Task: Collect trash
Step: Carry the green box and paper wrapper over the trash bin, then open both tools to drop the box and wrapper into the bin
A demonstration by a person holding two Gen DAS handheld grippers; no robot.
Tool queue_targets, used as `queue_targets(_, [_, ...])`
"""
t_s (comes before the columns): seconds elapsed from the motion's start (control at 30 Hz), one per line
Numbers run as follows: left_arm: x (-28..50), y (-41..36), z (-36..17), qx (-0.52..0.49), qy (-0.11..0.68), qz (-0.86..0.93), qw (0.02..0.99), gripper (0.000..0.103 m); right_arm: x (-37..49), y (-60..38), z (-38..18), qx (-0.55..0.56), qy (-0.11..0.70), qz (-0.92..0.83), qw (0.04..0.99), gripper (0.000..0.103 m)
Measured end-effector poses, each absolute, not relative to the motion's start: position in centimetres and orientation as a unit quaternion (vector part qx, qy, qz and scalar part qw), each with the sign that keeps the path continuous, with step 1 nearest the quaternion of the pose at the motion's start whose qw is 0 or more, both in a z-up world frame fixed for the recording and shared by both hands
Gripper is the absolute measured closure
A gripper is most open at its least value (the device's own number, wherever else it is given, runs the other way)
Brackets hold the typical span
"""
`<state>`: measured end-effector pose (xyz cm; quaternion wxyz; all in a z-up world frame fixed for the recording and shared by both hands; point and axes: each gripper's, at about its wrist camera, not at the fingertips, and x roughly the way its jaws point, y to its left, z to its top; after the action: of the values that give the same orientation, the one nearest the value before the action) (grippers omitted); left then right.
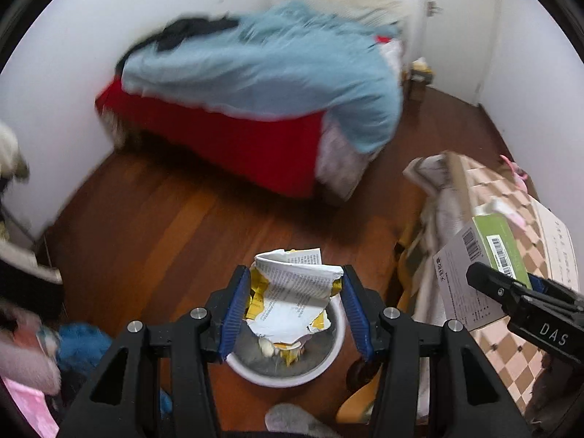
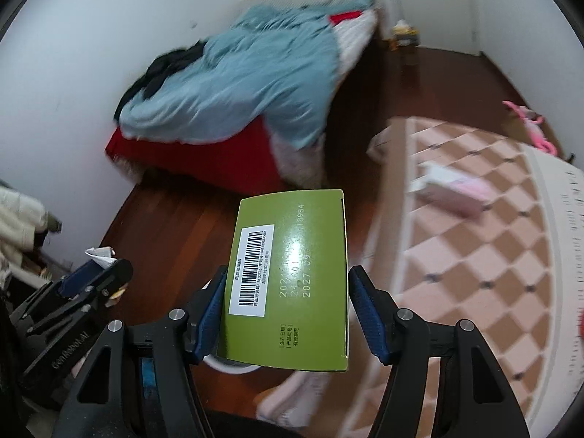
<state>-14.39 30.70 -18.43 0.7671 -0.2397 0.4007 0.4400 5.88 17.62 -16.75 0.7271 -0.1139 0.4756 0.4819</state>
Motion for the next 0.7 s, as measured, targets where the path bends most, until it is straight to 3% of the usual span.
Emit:
queue_targets(0.3, [-18.8,38.7,-30.6,-0.39,0.46,0.401,0.689,0.056,-0.4,26.3,-26.6,-0.176,0.539,0.484,0.667,0.037])
queue_targets(0.53, [-18.7,41.1,-34.6,-0.426,0.48,0.38,0.666,0.055,-2.3,31.1,-34.5,-0.223,0.575,0.457,0.641,0.037])
queue_targets(0.57, [-18.7,41.2,-34.8,-0.427,0.483,0.38,0.663,0.049,-2.4,31.5,-35.2,-0.227,0.576,0.457,0.639,0.037])
queue_targets(0.6, [-19.4,41.7,-34.8,-0.427,0.481,0.385,0.661,0.033,-2.4,31.8,-35.8,-0.23,0.578,0.455,0.637,0.037])
queue_targets(0.67, [-20.2,41.9,-34.6,-0.424,0.474,0.398,0.661,0.011,-2.6,32.6,-37.1,-0.238,0.583,0.455,0.63,0.037])
queue_targets(0.7, [-20.7,41.8,-34.6,-0.422,0.472,0.405,0.659,0.011,-2.6,32.9,-37.7,-0.24,0.587,0.453,0.626,0.035])
